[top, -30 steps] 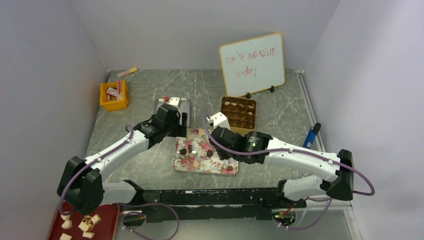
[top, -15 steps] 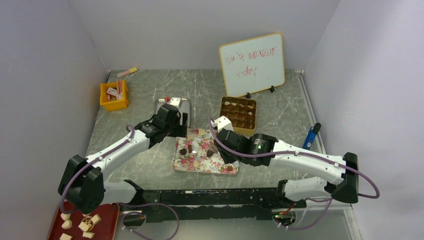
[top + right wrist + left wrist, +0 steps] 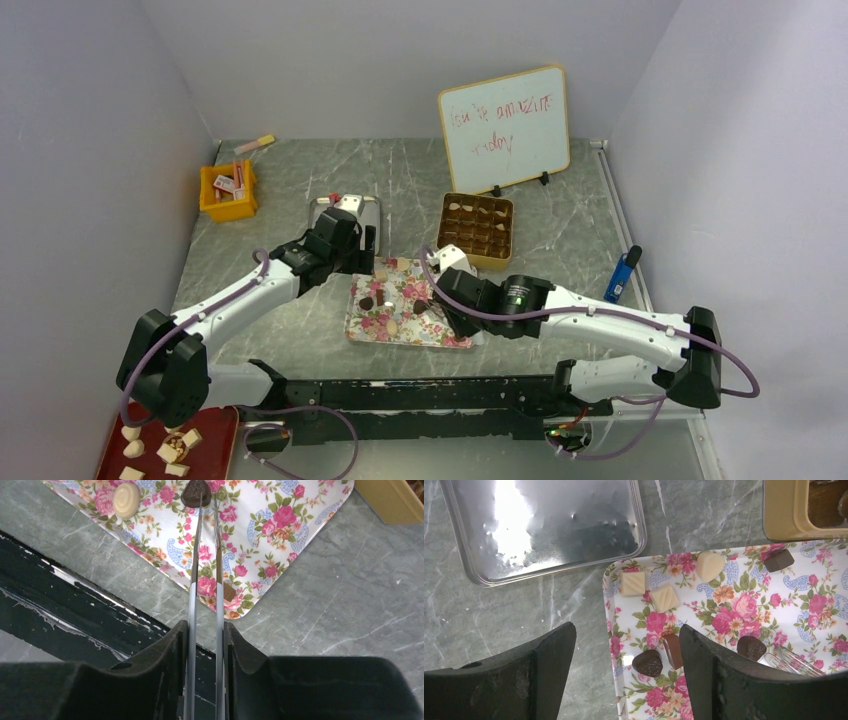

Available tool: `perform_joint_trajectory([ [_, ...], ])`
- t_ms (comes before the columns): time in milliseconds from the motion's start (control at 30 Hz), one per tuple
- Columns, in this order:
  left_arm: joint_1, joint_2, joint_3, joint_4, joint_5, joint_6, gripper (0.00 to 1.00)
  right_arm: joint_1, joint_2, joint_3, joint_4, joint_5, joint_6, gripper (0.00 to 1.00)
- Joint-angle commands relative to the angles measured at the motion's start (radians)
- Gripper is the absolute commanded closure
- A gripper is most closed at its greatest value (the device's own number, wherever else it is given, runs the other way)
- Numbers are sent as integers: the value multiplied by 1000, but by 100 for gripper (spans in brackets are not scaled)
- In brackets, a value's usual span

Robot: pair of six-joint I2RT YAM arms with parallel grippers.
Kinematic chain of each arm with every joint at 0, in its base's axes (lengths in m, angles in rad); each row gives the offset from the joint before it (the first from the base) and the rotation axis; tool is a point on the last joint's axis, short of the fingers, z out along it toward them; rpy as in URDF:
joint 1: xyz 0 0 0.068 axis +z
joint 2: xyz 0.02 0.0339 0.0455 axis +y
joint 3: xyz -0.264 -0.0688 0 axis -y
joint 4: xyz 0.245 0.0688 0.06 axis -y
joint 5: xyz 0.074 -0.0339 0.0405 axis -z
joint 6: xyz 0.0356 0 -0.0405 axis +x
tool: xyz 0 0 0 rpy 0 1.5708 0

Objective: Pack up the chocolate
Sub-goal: Adjust the clamp at the center of the board.

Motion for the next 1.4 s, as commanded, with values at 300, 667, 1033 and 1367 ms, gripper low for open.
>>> perform_joint_trajectory([
  [300,-4,11,11,50,11,-6,20,6,-75,137,-206,294,182,100],
  [667,-4,28,23,64,29,5,20,-31,-121,221,-528,594,511,100],
  [1033,-4,8,8,58,43,16,20,-238,-134,95,-369,682,393,100],
  [1367,-4,23,31,58,59,27,20,-639,-199,-196,367,453,-140,100],
])
